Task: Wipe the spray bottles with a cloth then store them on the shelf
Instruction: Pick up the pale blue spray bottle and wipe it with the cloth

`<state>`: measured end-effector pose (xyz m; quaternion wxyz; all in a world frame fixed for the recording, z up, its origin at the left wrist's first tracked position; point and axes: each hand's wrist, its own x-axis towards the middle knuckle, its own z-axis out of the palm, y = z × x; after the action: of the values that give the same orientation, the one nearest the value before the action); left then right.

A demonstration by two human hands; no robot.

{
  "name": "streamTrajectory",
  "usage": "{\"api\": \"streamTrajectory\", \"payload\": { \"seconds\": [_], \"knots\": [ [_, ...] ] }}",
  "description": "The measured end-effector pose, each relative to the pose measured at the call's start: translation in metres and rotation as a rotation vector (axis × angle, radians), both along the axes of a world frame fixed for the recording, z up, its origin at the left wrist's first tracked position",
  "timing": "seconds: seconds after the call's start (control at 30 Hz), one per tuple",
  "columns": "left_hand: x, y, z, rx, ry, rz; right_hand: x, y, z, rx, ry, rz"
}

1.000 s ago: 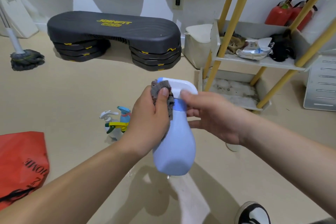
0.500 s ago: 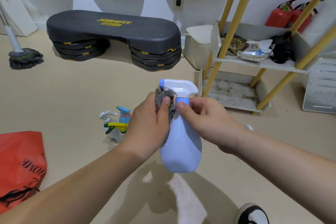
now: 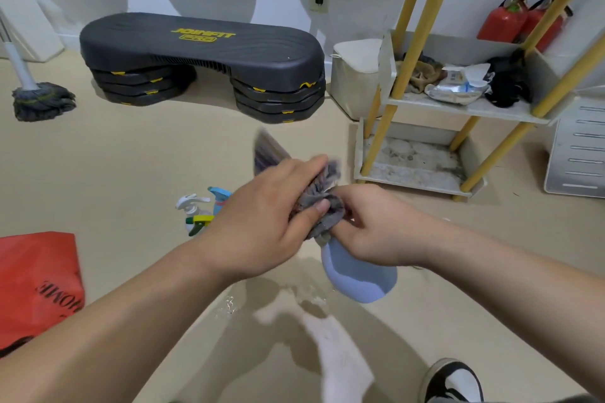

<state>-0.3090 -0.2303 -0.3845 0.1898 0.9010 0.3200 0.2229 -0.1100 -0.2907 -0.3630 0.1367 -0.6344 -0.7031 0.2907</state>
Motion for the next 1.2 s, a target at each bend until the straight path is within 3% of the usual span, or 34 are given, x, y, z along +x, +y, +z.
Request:
{"api": "streamTrajectory", "payload": {
  "seconds": [0.07,0.27,0.37,0.43,0.53,0.67,0.73,0.8,0.9,0.97,1.07,1.13,1.2],
  "knots": [
    [0.002,-0.002,-0.005,-0.052,0.007,0.074,-0.002,0.0,0.001,0.016,-0.039,0.039],
    [0.01,0.012,-0.001,-0.319,-0.271,0.4,0.0,0.002,0.0,-0.001,-0.012,0.023],
    [0.0,0.03,0.008,-0.774,-0.595,0.667,0.003,0.004,0.002,-0.041,0.022,-0.017],
    [-0.008,0.036,0.013,-0.97,-0.74,0.7,0.006,0.003,-0.001,-0.065,0.034,-0.036],
    [-0.005,0.025,0.012,-0.763,-0.575,0.544,0.004,0.002,-0.004,-0.075,0.061,-0.031],
    [0.0,-0.004,0.01,-0.466,-0.22,0.026,-0.003,0.002,-0.003,-0.062,0.003,0.061],
    [-0.001,0.001,0.004,-0.408,-0.16,0.056,-0.004,0.001,-0.003,-0.056,-0.004,0.067],
    [-0.003,0.012,-0.001,-0.422,-0.179,0.251,-0.002,0.001,-0.002,-0.064,0.012,0.021],
    [-0.006,0.029,0.002,-0.598,-0.424,0.598,0.008,0.004,0.0,-0.095,0.043,-0.073],
    [-0.008,0.028,0.012,-0.671,-0.571,0.707,0.011,0.004,-0.001,-0.114,0.058,-0.093],
    [-0.001,0.008,0.02,-0.732,-0.523,0.422,0.009,0.003,-0.006,-0.145,0.094,-0.131],
    [0.003,-0.006,0.016,-0.669,-0.298,0.175,0.008,0.004,-0.006,-0.159,0.136,-0.153],
    [0.004,-0.007,0.007,-0.641,-0.157,0.091,0.008,0.005,-0.006,-0.178,0.143,-0.161]
  ]
}}
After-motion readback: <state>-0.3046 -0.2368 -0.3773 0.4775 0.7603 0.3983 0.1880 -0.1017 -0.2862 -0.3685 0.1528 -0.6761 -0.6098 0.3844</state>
